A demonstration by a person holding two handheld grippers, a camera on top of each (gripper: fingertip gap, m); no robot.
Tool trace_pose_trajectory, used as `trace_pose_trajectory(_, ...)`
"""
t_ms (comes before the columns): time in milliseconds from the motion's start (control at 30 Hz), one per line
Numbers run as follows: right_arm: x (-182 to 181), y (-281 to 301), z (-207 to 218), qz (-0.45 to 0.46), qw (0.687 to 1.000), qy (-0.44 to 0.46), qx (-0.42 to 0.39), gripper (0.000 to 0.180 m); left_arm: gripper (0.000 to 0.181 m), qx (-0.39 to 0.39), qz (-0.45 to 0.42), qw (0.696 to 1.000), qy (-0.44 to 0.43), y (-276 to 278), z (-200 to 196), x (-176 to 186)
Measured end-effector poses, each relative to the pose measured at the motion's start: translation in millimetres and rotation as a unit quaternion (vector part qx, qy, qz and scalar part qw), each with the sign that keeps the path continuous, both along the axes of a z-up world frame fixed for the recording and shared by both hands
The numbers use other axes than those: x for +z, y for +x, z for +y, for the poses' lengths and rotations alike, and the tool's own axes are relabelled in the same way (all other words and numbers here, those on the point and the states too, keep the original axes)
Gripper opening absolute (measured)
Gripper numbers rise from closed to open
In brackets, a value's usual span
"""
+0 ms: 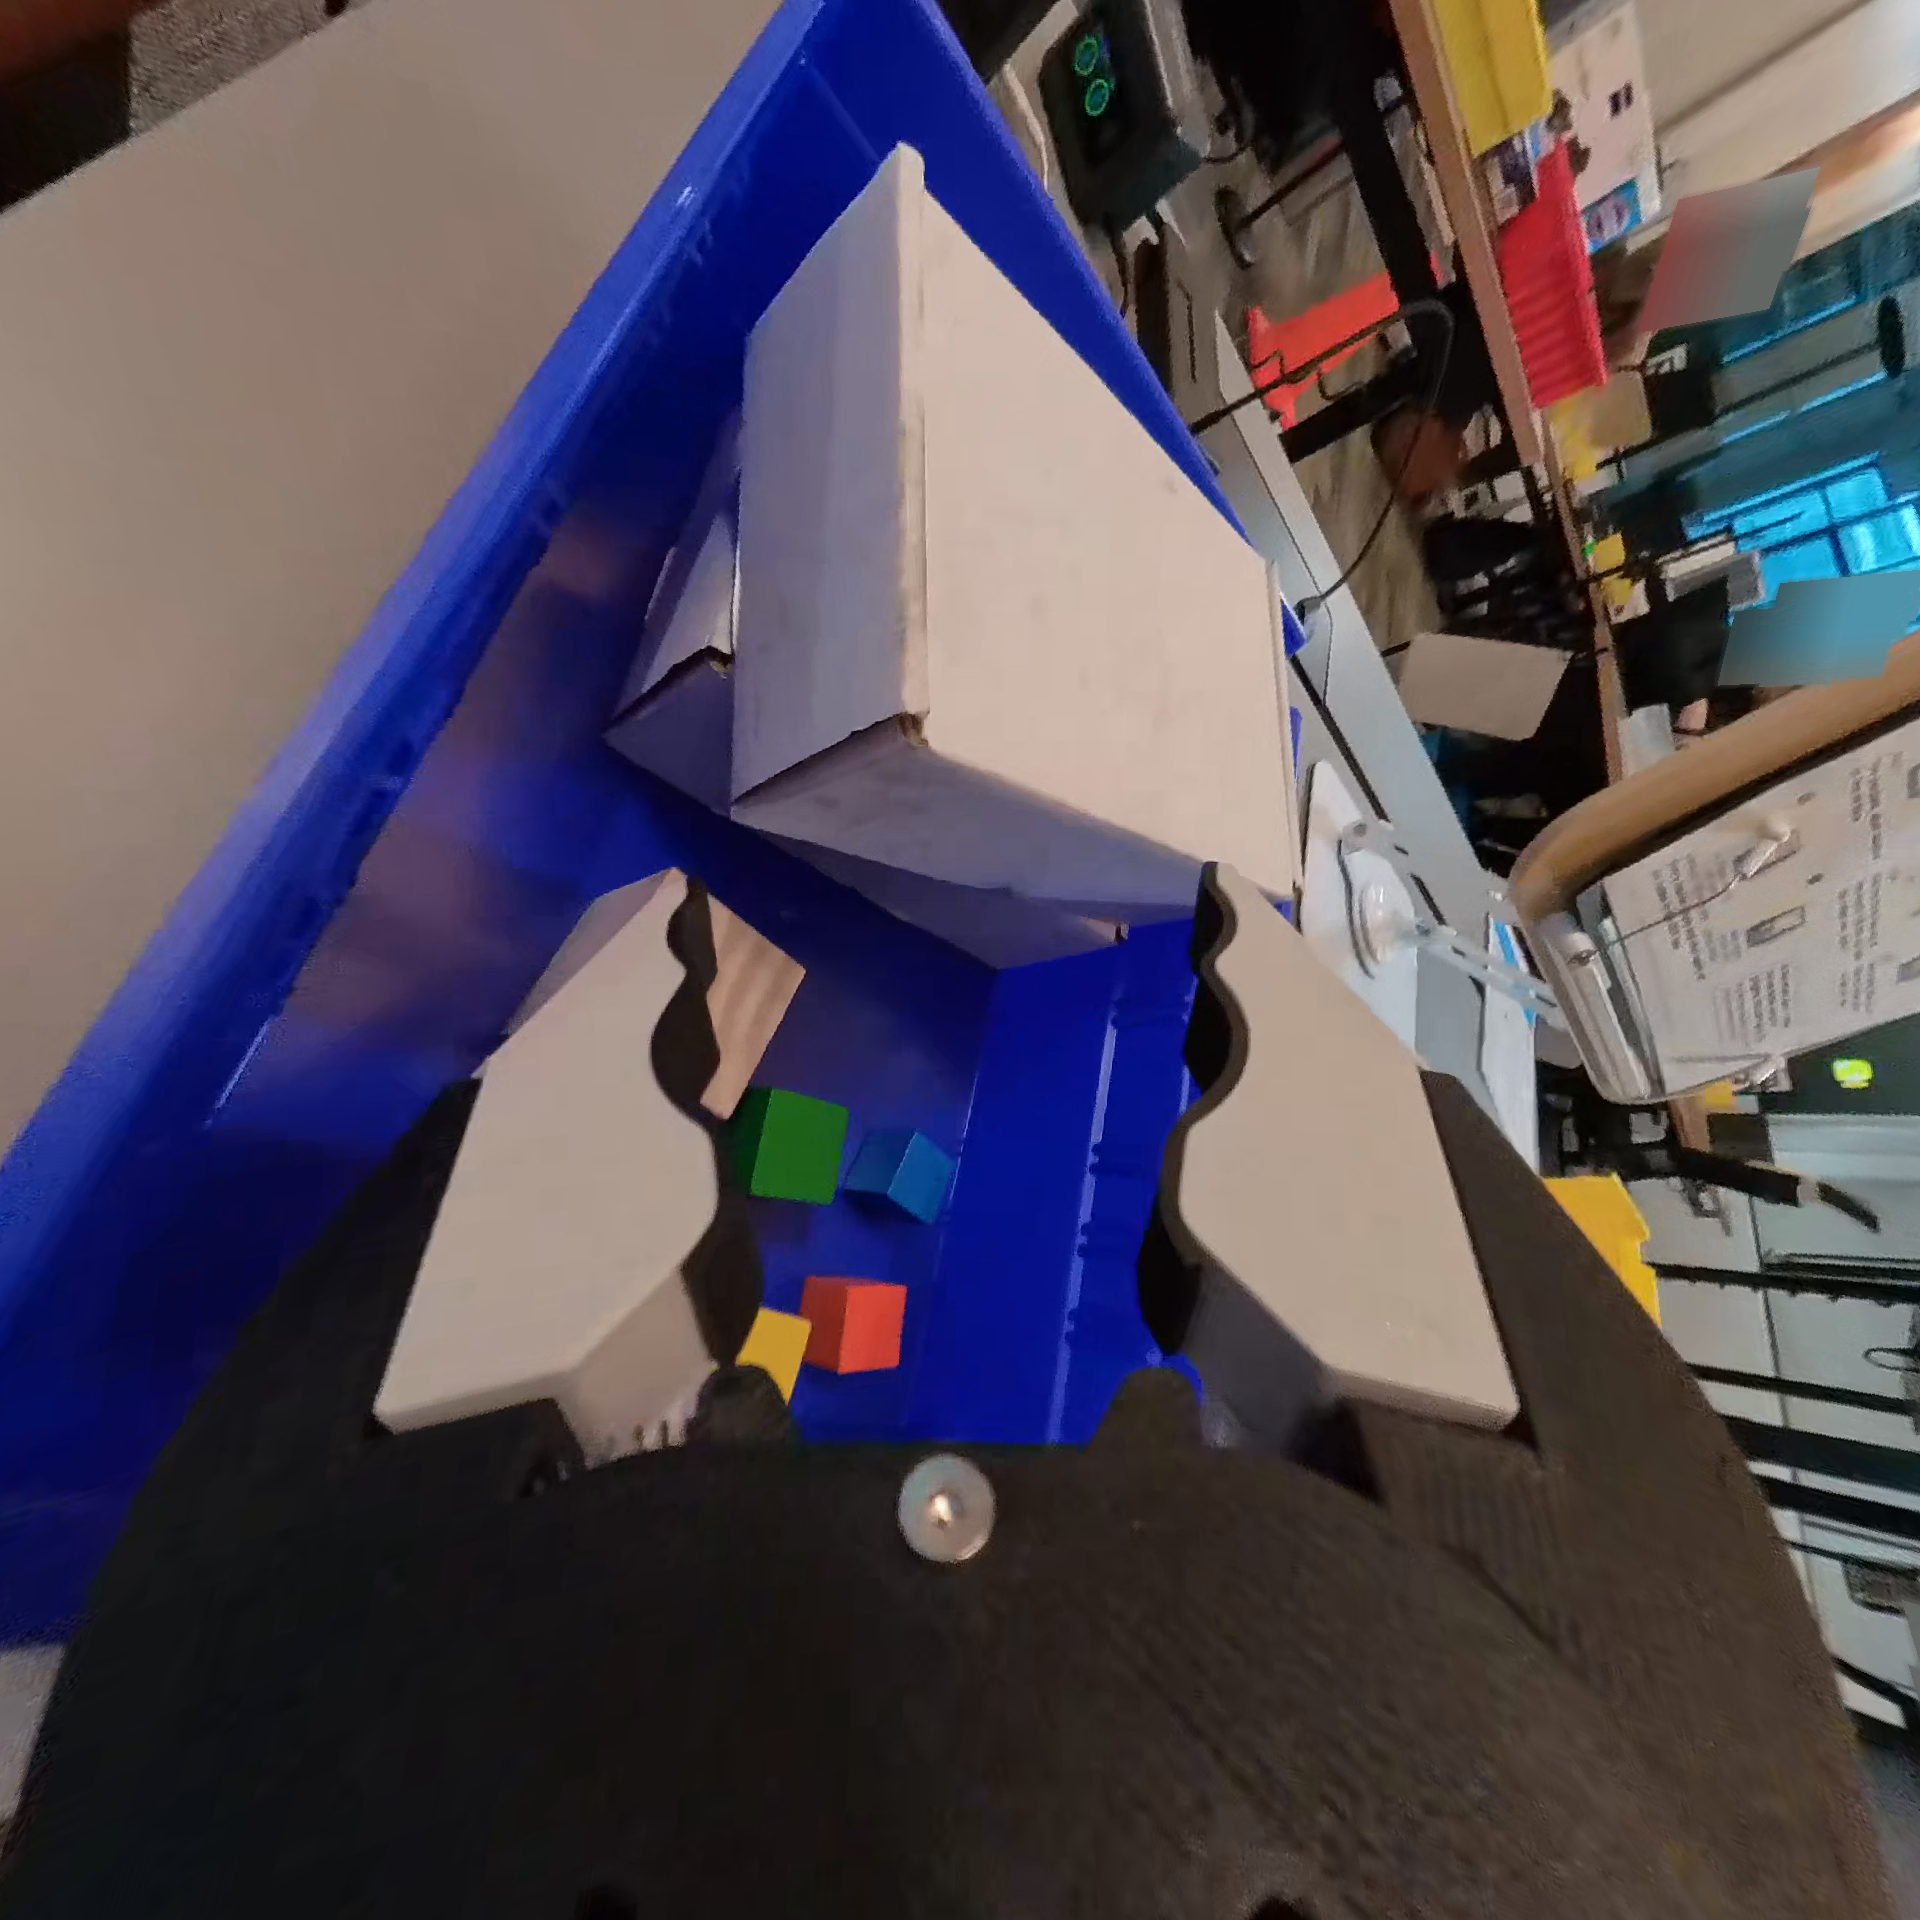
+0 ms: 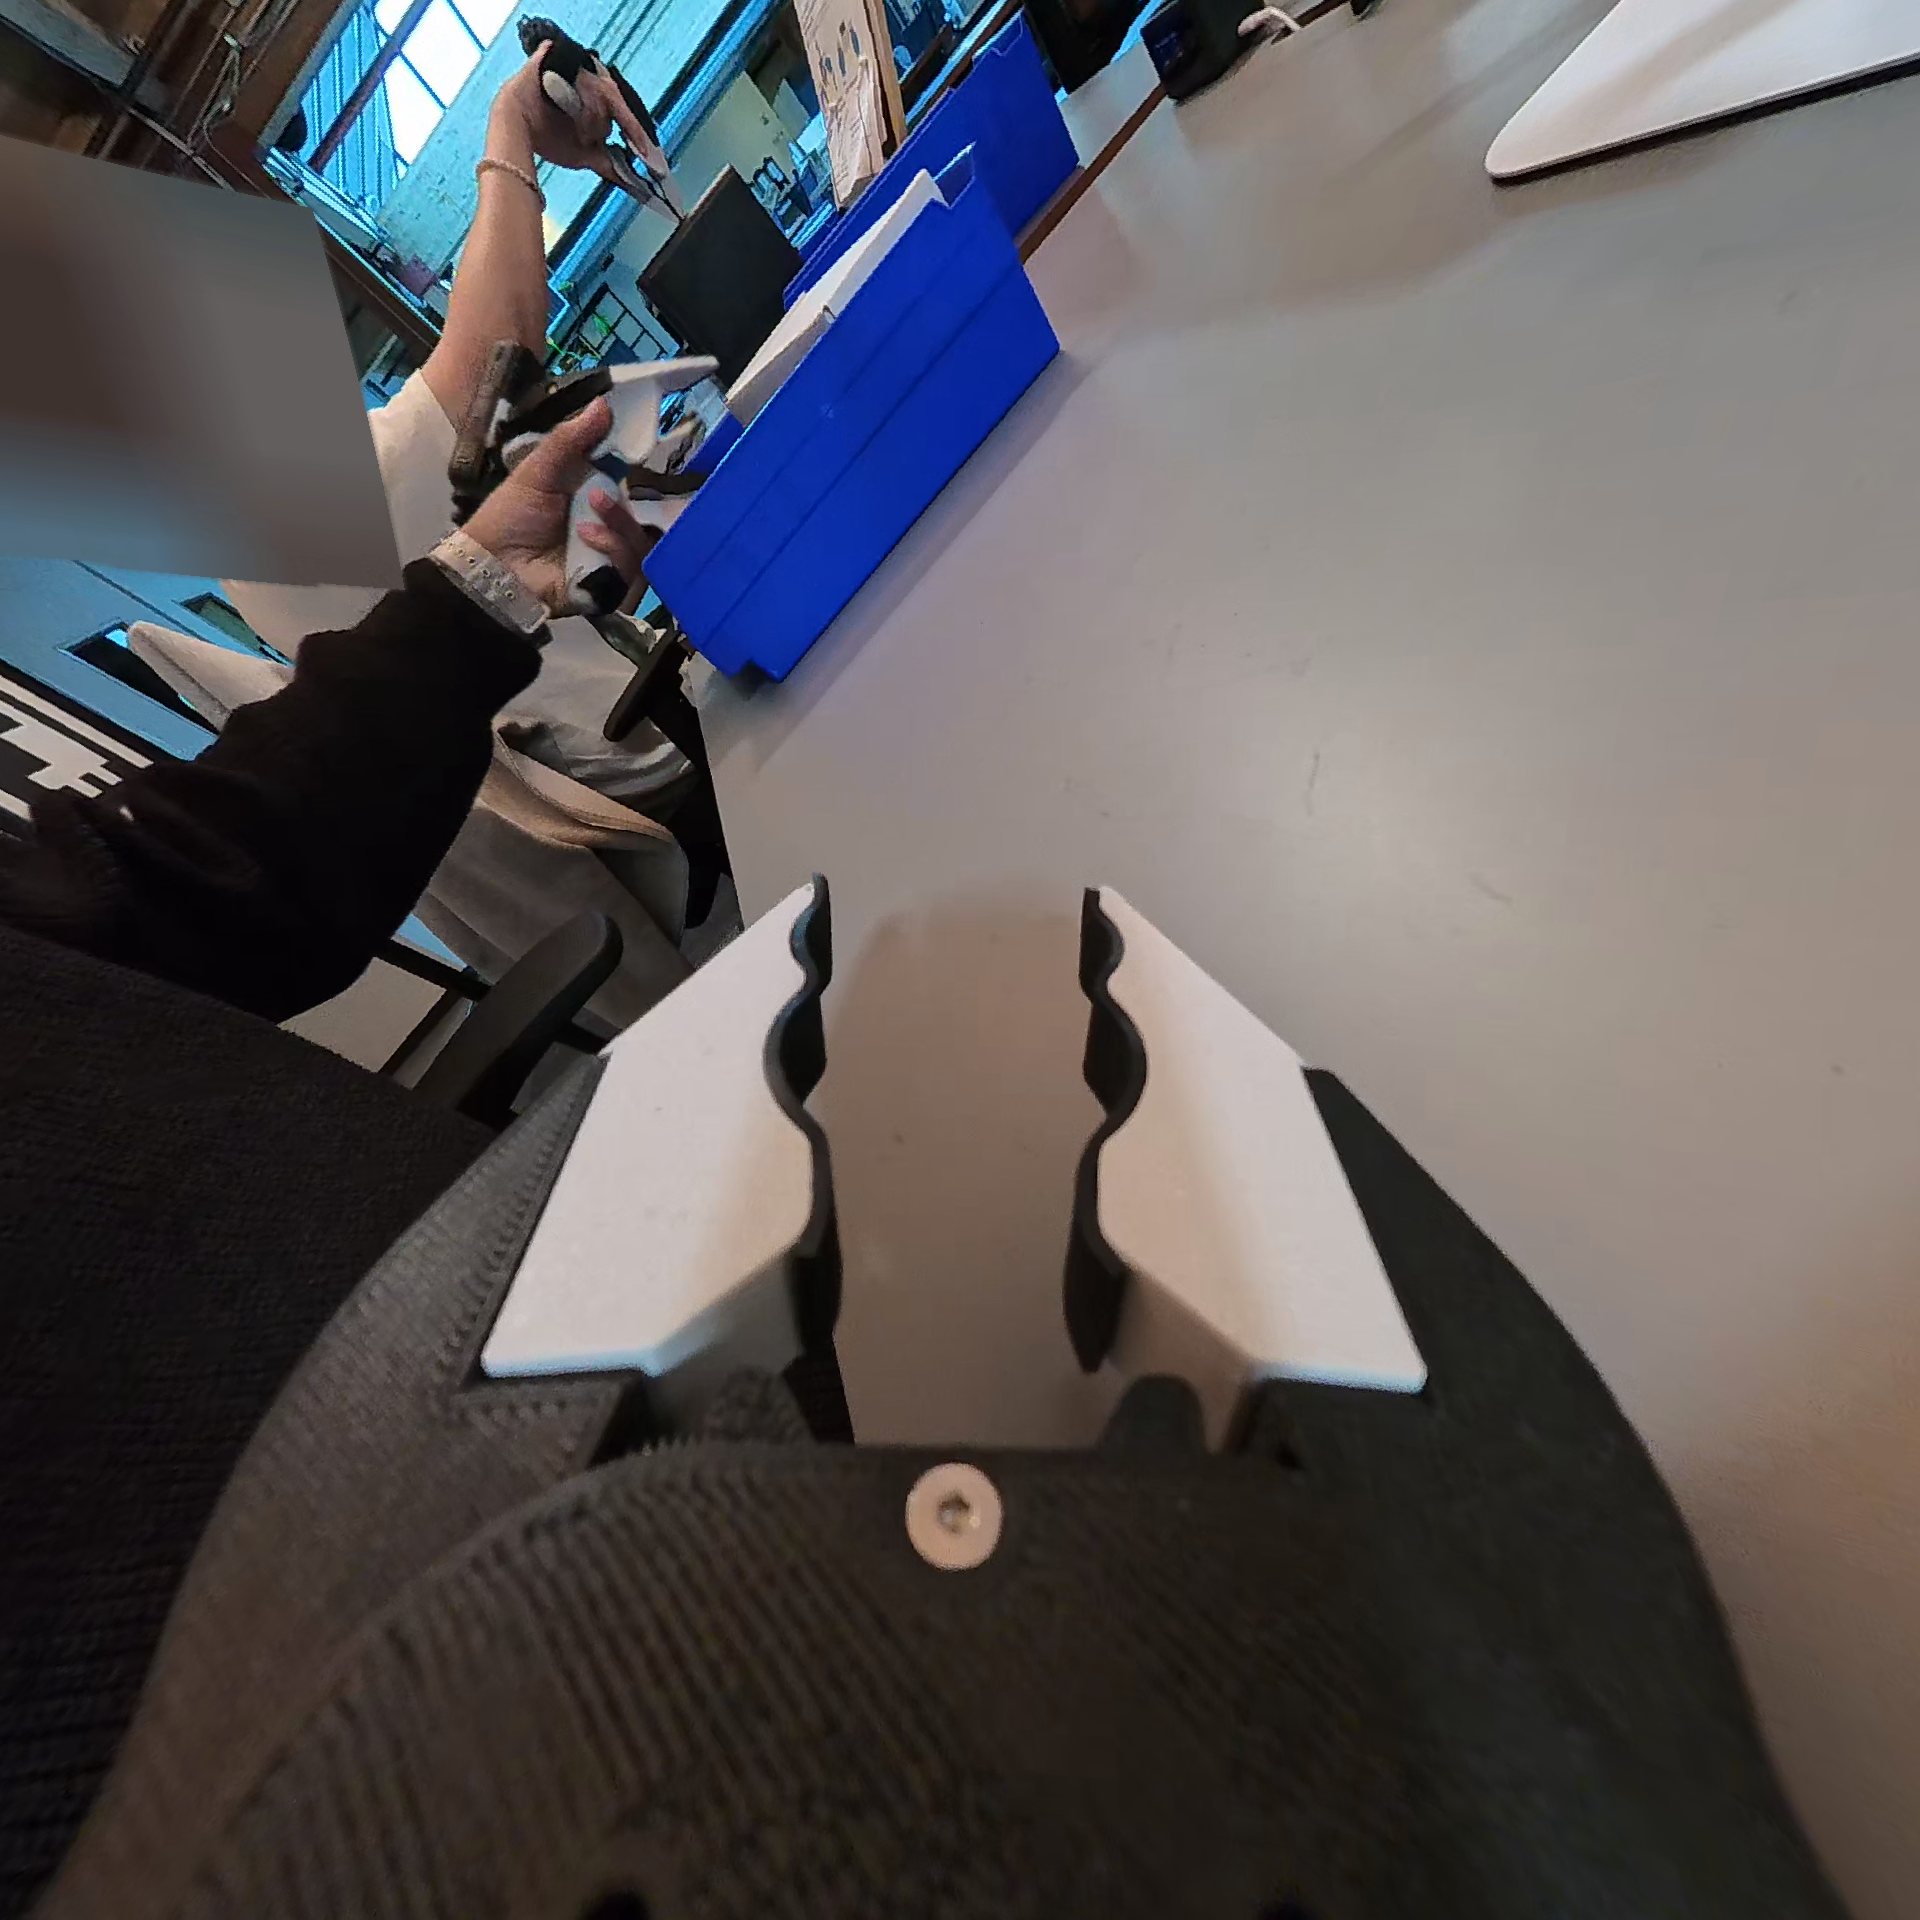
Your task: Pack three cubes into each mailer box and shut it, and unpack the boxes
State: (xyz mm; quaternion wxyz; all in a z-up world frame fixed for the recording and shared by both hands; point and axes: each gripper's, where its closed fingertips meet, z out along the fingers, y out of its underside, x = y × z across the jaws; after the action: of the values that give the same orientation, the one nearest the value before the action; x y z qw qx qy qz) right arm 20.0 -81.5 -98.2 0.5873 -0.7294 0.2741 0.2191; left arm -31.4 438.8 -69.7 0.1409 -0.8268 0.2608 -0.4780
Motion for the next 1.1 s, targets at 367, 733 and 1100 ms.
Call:
trace_pose_trajectory(367, -0.9, 0.0, -0.6, -0.014, 1.000, -0.009, -0.002, 0.047, 0.095, 0.014, -0.037, 0.997, -0.059, 31.4, 4.7, -11.7)
trace_pose_trajectory(733, -2.3, 3.9, 0.3, -0.002, 1.000, -0.005, -0.006, 0.046, 0.065, 0.053, -0.096, 0.993, -0.038, 21.8, 20.3, 12.0)
trace_pose_trajectory(1100, -0.8, -1.9, 2.3, -0.013, 1.000, -0.009, 0.002, 0.046, 0.061, 0.084, -0.120, 0.989, -0.030, 4.6, 26.4, 42.2)
